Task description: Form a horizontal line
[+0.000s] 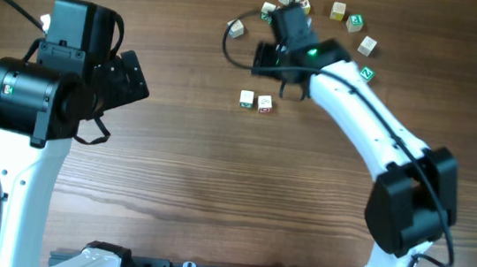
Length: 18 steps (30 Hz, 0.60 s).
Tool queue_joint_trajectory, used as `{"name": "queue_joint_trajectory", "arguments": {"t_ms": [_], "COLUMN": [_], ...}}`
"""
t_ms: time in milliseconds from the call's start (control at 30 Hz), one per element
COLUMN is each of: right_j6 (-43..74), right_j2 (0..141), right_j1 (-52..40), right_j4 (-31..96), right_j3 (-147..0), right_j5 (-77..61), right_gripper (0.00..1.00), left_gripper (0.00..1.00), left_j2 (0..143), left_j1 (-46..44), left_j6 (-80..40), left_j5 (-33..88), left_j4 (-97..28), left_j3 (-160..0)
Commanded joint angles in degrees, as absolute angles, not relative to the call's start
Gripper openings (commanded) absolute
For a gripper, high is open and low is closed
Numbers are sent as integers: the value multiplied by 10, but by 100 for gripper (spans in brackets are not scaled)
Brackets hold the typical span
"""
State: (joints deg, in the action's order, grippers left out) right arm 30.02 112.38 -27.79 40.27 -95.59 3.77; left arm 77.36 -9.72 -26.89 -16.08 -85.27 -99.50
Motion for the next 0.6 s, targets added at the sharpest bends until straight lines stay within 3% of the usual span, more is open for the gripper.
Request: {"name": "queue_joint_trajectory", "arguments": {"t_ms": [0,267,567], "right_j6": [269,254,276], "right_j2": [1104,1181,1306], "right_j1": [-256,-176,-168], "right_j4": [378,288,164], "right_j3": [-985,-986,-987], "right_j5": [101,84,79], "right_gripper": [78,87,88], "left_gripper": [100,100,100], "left_j2": [774,774,774], "left_j1": [-94,-94,-94], "left_j6": [-274,-274,-275], "left_j5": [-168,-168,-168], "left_j4": [-851,-851,-851], "left_j3": [-997,-997,-997]}}
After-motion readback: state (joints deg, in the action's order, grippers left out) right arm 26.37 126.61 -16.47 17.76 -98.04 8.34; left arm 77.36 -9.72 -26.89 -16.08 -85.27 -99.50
